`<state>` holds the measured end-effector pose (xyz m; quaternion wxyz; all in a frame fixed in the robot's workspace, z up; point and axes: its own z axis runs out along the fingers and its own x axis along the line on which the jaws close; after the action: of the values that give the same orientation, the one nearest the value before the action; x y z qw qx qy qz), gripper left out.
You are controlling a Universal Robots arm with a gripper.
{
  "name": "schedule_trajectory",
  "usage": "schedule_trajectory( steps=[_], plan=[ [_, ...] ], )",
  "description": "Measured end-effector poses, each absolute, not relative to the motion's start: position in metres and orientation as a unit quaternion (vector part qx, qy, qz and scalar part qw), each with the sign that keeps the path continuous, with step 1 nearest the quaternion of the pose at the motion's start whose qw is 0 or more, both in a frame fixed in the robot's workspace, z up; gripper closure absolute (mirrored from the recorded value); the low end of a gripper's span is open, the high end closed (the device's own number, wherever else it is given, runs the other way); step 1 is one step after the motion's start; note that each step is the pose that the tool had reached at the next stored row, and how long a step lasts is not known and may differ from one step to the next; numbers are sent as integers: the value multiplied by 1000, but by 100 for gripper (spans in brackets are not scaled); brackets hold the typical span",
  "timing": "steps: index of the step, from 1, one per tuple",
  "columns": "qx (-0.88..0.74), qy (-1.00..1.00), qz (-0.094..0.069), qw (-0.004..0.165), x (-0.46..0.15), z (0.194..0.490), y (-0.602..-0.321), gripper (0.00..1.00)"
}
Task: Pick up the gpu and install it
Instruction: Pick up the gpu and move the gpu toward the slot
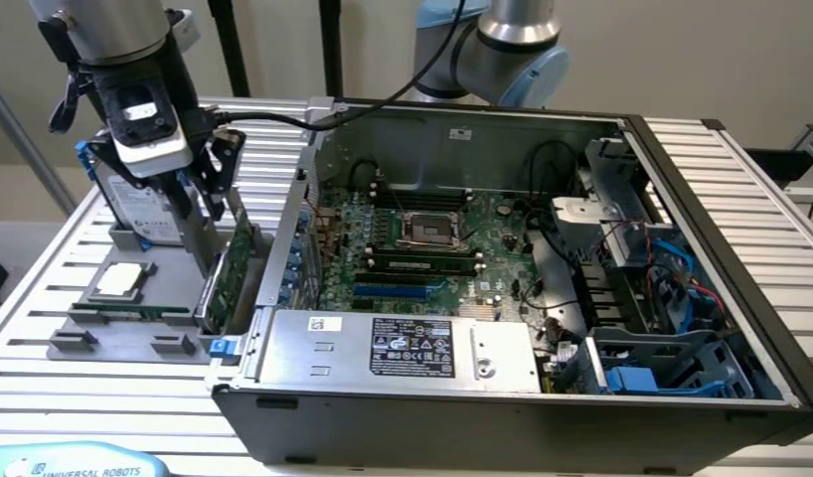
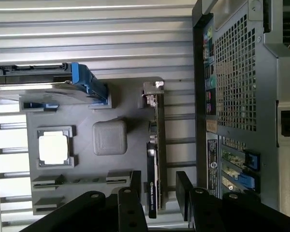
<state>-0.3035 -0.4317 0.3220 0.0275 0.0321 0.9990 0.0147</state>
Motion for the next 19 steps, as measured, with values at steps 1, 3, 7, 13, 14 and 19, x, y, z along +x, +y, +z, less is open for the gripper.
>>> schedule_trajectory(
  steps=[1, 3, 7, 13, 14, 19],
  plan=[
    [32, 999, 15, 28, -304, 320, -432, 58],
    [32, 999, 15, 28, -303, 316, -432, 58],
    [32, 999, 15, 30, -303, 309, -433, 58],
    [33, 999, 15, 33, -303, 298, -436, 58],
    [33, 999, 15, 33, -304, 296, -436, 58],
    [33, 999, 15, 34, -305, 287, -437, 58]
  ],
)
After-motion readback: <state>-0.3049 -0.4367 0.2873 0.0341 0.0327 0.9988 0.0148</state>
